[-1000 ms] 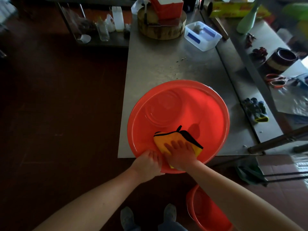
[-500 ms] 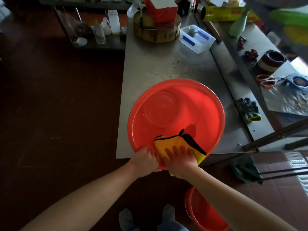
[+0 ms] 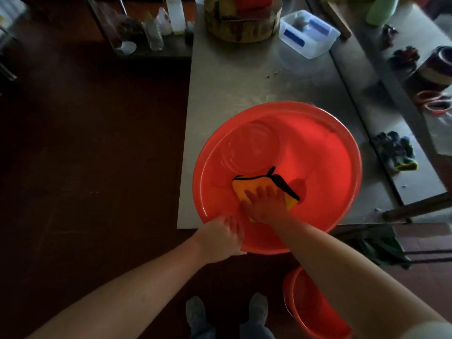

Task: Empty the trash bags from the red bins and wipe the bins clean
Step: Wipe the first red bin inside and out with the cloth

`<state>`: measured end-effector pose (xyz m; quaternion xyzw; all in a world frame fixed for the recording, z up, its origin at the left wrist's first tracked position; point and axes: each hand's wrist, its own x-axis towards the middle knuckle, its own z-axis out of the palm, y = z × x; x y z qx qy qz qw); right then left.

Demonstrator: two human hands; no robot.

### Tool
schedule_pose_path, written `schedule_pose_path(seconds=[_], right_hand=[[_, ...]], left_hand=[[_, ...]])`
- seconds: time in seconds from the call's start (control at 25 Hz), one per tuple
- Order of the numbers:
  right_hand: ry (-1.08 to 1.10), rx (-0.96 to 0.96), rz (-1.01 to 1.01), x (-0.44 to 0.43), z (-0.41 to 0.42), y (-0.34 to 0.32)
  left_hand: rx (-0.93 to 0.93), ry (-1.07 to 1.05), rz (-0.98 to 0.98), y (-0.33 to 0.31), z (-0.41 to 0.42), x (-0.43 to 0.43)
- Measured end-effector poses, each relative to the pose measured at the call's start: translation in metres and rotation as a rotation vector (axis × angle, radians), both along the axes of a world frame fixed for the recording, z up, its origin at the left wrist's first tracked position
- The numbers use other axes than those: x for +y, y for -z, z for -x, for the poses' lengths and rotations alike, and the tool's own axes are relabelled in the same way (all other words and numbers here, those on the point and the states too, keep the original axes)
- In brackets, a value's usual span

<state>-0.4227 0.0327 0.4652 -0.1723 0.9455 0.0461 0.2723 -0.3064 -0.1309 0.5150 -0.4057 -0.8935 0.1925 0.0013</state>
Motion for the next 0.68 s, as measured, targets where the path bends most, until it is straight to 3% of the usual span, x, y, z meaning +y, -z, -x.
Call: schedule_pose_path(seconds=[0.24,0.68], right_hand=[[0.002,-0.041,-0.032,-0.009,0.021,0.006],[-0.053,-0.073,-0.063,0.042,-0.085,-0.068]], left_hand=[[0.063,0.033,-0.034,-0.014,0.004,0.002],[0.068,0.078,0.016,-0.03,0.004,0.0]])
